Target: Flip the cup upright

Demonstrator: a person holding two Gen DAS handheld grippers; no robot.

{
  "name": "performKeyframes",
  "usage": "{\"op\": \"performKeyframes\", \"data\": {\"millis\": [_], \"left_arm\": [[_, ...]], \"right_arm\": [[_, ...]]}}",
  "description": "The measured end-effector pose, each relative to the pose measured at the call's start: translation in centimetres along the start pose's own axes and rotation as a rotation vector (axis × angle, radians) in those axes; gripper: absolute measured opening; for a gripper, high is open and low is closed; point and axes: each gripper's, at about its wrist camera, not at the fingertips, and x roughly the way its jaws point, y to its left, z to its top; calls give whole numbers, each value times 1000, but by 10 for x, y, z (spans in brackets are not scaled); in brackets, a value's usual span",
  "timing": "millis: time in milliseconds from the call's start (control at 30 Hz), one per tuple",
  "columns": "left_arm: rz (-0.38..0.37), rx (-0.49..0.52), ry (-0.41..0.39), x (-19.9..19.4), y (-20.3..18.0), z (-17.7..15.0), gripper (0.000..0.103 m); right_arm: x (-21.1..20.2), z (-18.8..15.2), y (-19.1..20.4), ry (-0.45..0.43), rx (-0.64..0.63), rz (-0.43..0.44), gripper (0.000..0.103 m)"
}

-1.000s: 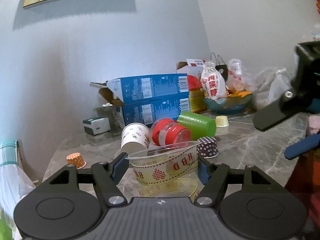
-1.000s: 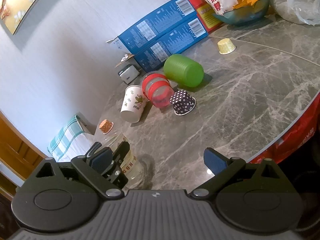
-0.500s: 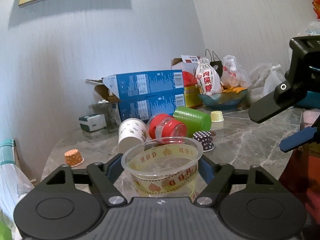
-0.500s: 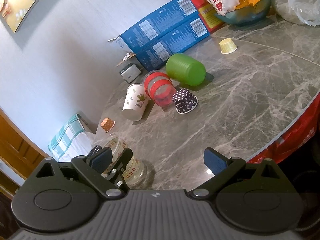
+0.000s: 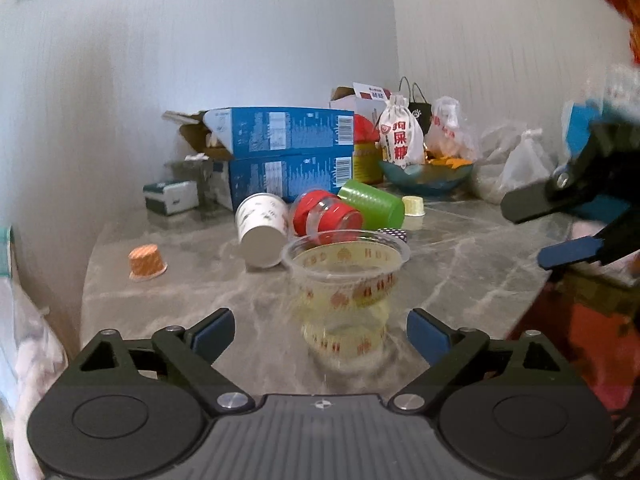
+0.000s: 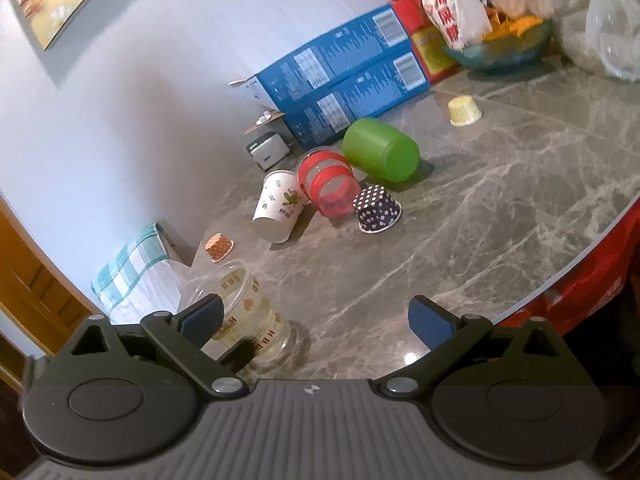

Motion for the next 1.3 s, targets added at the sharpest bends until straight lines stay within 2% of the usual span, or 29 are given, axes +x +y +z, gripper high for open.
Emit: {"op": "performKeyframes", "data": {"millis": [67,133,200,267,300,367,433,533,667,833,1300], "left_arm": [[-17,-54,3,-21,11,9,96],[-5,-106,26,-37,21,27,100],[3,-142,96,-44,28,47,100],[-40,-163,192,-47,33,67,100],[-64,-159,214,-49,34,74,100],[-96,-147,199,-59,29,84,100],[-87,-142,210,-63,25,90,100],[-67,-143,229,-65,22,96,100],[-70,-153,252,-71,23,102,100],[-41,-151,259,-78,23,107,100],[-23,-155,273,-77,22,108,100]], "right_arm": [[-7,-2,7,-19,-44,-29,102],[-13,-2,15,-30,-90,-59,102],[-20,1,26,-40,-156,-94,102],[-28,5,41,-33,-238,-130,102],[-31,7,49,-36,-273,-148,102],[-42,8,65,-78,-331,-193,102],[-53,6,80,-111,-382,-224,102],[-63,7,90,-70,-435,-187,102],[-70,14,91,-27,-409,-155,102],[-73,19,83,-24,-341,-131,102],[-68,21,74,0,-298,-134,102]]}}
